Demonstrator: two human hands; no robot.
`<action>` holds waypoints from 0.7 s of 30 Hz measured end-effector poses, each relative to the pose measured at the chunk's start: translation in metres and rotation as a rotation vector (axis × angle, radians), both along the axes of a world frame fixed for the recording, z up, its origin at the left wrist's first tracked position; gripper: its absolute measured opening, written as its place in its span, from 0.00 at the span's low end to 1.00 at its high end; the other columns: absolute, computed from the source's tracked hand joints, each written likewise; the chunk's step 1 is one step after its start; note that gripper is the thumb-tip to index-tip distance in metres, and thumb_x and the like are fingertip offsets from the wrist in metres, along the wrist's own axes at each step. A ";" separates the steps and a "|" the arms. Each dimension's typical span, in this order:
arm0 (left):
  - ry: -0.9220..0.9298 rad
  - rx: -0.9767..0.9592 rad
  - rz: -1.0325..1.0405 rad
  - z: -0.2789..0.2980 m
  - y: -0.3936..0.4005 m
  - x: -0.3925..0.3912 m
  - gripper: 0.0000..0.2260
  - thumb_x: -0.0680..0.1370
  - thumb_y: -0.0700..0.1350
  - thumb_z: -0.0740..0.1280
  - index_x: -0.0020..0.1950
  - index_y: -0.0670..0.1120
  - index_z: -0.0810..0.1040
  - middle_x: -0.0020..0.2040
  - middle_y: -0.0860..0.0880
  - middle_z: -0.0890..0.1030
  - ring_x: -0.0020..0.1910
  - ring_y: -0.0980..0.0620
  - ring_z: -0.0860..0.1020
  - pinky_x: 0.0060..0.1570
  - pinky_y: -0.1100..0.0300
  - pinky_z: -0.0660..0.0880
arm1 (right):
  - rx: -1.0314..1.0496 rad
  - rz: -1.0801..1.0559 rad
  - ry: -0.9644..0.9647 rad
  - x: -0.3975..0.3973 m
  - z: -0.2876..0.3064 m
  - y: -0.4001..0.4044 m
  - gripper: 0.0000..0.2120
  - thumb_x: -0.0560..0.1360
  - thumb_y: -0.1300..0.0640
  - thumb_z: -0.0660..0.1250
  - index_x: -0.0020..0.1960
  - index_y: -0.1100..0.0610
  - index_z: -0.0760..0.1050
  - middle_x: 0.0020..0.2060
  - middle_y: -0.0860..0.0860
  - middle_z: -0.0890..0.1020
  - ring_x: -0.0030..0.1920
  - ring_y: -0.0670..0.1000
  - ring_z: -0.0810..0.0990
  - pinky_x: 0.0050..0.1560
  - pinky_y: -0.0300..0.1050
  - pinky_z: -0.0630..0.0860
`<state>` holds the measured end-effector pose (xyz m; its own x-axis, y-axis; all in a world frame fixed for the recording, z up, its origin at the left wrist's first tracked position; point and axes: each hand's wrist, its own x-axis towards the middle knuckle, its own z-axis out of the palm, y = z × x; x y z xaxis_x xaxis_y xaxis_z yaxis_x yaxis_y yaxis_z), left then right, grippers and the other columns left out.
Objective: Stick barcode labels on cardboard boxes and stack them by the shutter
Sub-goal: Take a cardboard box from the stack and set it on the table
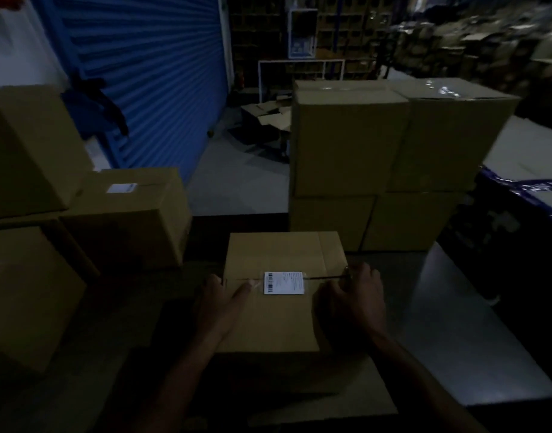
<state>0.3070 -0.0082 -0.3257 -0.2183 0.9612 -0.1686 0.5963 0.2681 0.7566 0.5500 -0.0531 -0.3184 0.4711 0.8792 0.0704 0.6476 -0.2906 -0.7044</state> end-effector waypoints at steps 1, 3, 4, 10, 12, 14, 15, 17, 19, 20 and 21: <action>0.000 -0.001 -0.025 -0.003 -0.003 0.018 0.27 0.72 0.65 0.70 0.58 0.47 0.69 0.58 0.45 0.76 0.56 0.43 0.76 0.53 0.52 0.72 | -0.012 -0.027 -0.012 0.017 -0.002 -0.006 0.25 0.73 0.50 0.71 0.65 0.55 0.68 0.62 0.53 0.71 0.60 0.53 0.70 0.58 0.48 0.71; 0.000 -0.003 -0.070 -0.008 -0.009 0.052 0.26 0.73 0.65 0.70 0.56 0.47 0.68 0.57 0.45 0.75 0.55 0.44 0.75 0.50 0.54 0.69 | -0.034 -0.070 -0.037 0.049 -0.007 -0.017 0.26 0.72 0.48 0.71 0.66 0.54 0.68 0.62 0.53 0.71 0.61 0.52 0.71 0.59 0.48 0.71; -0.003 -0.002 -0.085 -0.008 -0.013 0.068 0.25 0.73 0.65 0.70 0.56 0.47 0.68 0.57 0.45 0.75 0.53 0.45 0.75 0.48 0.54 0.68 | -0.034 -0.084 -0.051 0.063 -0.009 -0.023 0.25 0.72 0.46 0.71 0.65 0.54 0.68 0.61 0.52 0.72 0.60 0.52 0.71 0.58 0.48 0.72; -0.021 -0.034 -0.144 -0.011 -0.023 0.135 0.28 0.72 0.67 0.69 0.60 0.47 0.68 0.56 0.47 0.73 0.52 0.47 0.74 0.49 0.52 0.72 | -0.033 -0.145 -0.067 0.123 -0.013 -0.050 0.22 0.72 0.46 0.70 0.59 0.54 0.69 0.57 0.52 0.74 0.58 0.53 0.72 0.56 0.53 0.74; -0.028 -0.013 -0.163 -0.015 -0.023 0.146 0.32 0.71 0.68 0.70 0.64 0.47 0.68 0.60 0.46 0.73 0.58 0.44 0.74 0.57 0.48 0.73 | -0.039 -0.156 -0.073 0.131 -0.011 -0.055 0.21 0.72 0.46 0.69 0.59 0.54 0.68 0.57 0.53 0.73 0.58 0.53 0.71 0.57 0.53 0.73; -0.016 0.030 -0.206 -0.018 -0.021 0.151 0.38 0.69 0.69 0.71 0.70 0.49 0.65 0.66 0.45 0.71 0.66 0.43 0.71 0.64 0.45 0.71 | -0.030 -0.166 -0.122 0.131 -0.008 -0.058 0.19 0.73 0.47 0.68 0.59 0.53 0.68 0.57 0.53 0.73 0.58 0.54 0.70 0.57 0.51 0.70; -0.015 0.039 -0.231 -0.017 -0.019 0.153 0.42 0.68 0.69 0.71 0.74 0.49 0.62 0.69 0.45 0.70 0.68 0.43 0.69 0.66 0.44 0.69 | -0.013 -0.163 -0.192 0.129 -0.007 -0.058 0.19 0.73 0.48 0.68 0.60 0.53 0.69 0.57 0.53 0.72 0.59 0.54 0.70 0.58 0.51 0.68; -0.027 0.034 -0.265 -0.015 -0.011 0.155 0.49 0.66 0.70 0.72 0.78 0.51 0.55 0.74 0.46 0.66 0.72 0.43 0.65 0.69 0.43 0.67 | 0.034 -0.097 -0.346 0.126 -0.004 -0.057 0.22 0.72 0.52 0.70 0.63 0.55 0.71 0.60 0.56 0.73 0.61 0.57 0.70 0.61 0.53 0.66; -0.047 0.036 -0.313 -0.011 -0.002 0.159 0.54 0.63 0.71 0.74 0.79 0.54 0.50 0.76 0.47 0.62 0.74 0.43 0.64 0.70 0.42 0.66 | 0.069 0.054 -0.402 0.121 -0.006 -0.054 0.25 0.67 0.53 0.75 0.63 0.56 0.74 0.60 0.55 0.75 0.60 0.56 0.72 0.59 0.51 0.69; -0.045 0.046 -0.344 -0.009 0.002 0.161 0.55 0.62 0.70 0.76 0.80 0.55 0.49 0.77 0.48 0.61 0.74 0.43 0.63 0.70 0.42 0.66 | 0.063 0.125 -0.413 0.118 -0.007 -0.052 0.25 0.66 0.51 0.76 0.61 0.54 0.76 0.59 0.53 0.76 0.58 0.54 0.73 0.57 0.50 0.71; -0.024 0.038 -0.371 -0.006 0.005 0.162 0.55 0.62 0.67 0.77 0.80 0.55 0.49 0.78 0.48 0.59 0.75 0.43 0.62 0.70 0.42 0.66 | 0.053 0.174 -0.434 0.115 -0.008 -0.049 0.23 0.66 0.47 0.76 0.58 0.51 0.77 0.56 0.50 0.77 0.55 0.51 0.74 0.56 0.48 0.72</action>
